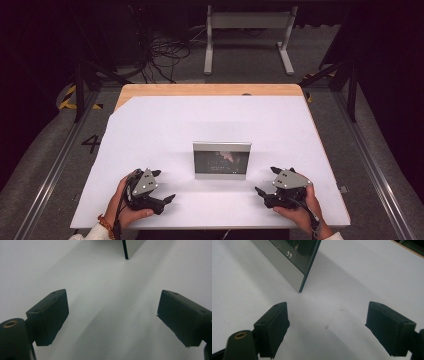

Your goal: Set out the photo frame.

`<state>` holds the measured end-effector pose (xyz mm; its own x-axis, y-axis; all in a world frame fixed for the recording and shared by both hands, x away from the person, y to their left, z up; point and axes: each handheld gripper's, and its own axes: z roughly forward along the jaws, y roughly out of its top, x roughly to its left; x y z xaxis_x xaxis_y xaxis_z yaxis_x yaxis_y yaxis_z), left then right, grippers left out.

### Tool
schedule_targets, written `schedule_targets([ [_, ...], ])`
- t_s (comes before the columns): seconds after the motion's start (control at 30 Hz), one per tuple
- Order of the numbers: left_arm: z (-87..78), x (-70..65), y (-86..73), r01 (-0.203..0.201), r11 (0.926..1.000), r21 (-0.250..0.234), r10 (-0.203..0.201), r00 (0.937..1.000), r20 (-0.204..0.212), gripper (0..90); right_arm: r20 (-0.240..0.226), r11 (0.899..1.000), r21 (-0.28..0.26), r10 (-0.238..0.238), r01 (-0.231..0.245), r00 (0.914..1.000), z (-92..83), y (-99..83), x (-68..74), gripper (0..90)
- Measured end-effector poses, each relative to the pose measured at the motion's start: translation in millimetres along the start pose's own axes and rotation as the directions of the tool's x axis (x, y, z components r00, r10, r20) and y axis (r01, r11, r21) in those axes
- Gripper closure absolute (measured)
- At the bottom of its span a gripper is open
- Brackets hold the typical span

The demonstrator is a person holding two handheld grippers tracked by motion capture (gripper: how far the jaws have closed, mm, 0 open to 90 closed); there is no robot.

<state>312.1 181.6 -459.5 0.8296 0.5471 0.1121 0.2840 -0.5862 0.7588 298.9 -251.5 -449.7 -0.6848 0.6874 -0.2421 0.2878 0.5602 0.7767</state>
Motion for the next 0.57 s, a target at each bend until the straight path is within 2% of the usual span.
schedule_targets([
  [0.17, 1.3, -1.2, -0.1, -0.01, 0.9999, 0.013, 0.01, 0.9999, 0.003, 10.8, -0.004, 1.0, 0.004, -0.002, 0.002, 1.0, 0.8, -0.5, -0.5, 18.8],
  [0.57, 5.4, -1.7, 0.7, -0.003, 0.9998, 0.021, 0.003, 0.9999, 0.016, 9.0, -0.006, 1.0, 0.01, -0.005, 0.005, 1.0, 1.6, -0.9, 0.3, 19.4],
])
